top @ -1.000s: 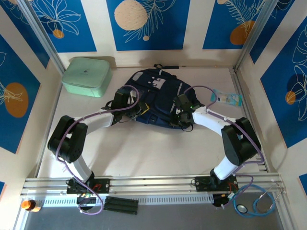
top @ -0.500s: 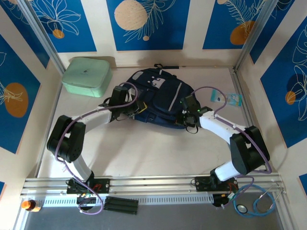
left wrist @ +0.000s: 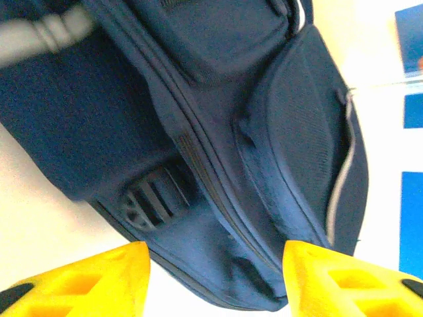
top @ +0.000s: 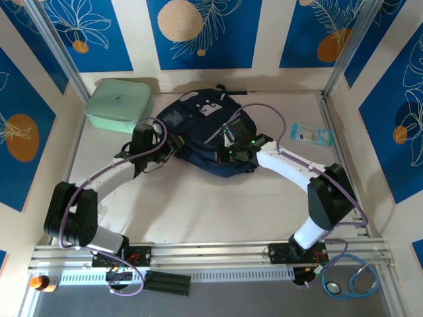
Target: Pack the student bag
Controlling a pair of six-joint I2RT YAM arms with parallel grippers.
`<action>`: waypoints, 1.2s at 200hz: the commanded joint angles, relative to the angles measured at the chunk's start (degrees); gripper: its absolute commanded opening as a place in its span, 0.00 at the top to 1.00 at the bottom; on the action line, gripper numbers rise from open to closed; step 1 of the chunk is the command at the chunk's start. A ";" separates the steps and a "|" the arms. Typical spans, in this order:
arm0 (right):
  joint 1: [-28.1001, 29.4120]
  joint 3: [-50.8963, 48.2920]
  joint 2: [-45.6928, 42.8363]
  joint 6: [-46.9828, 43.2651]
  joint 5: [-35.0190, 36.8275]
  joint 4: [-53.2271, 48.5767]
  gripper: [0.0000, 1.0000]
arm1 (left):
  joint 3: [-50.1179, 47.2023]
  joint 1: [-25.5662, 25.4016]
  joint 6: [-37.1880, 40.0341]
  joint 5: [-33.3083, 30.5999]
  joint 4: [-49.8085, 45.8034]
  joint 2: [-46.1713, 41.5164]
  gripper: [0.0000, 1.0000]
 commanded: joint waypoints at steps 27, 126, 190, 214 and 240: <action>3.51 7.54 3.70 -1.68 -9.72 3.83 1.00 | -5.52 -2.97 -14.68 1.55 17.55 0.74 0.45; 4.61 8.34 4.72 0.40 -10.65 4.90 1.00 | -8.73 -3.16 -19.09 -2.21 25.08 3.68 0.73; 4.79 8.15 4.67 0.53 -10.91 5.12 1.00 | -10.50 -3.06 -19.79 -3.98 24.07 2.01 0.76; 4.89 8.09 4.83 0.50 -10.90 5.01 1.00 | -10.48 -3.14 -20.45 -3.60 24.29 2.71 0.73; 5.06 7.93 5.08 0.75 -10.80 5.03 1.00 | -12.98 -3.36 -21.85 -5.64 25.38 1.50 0.74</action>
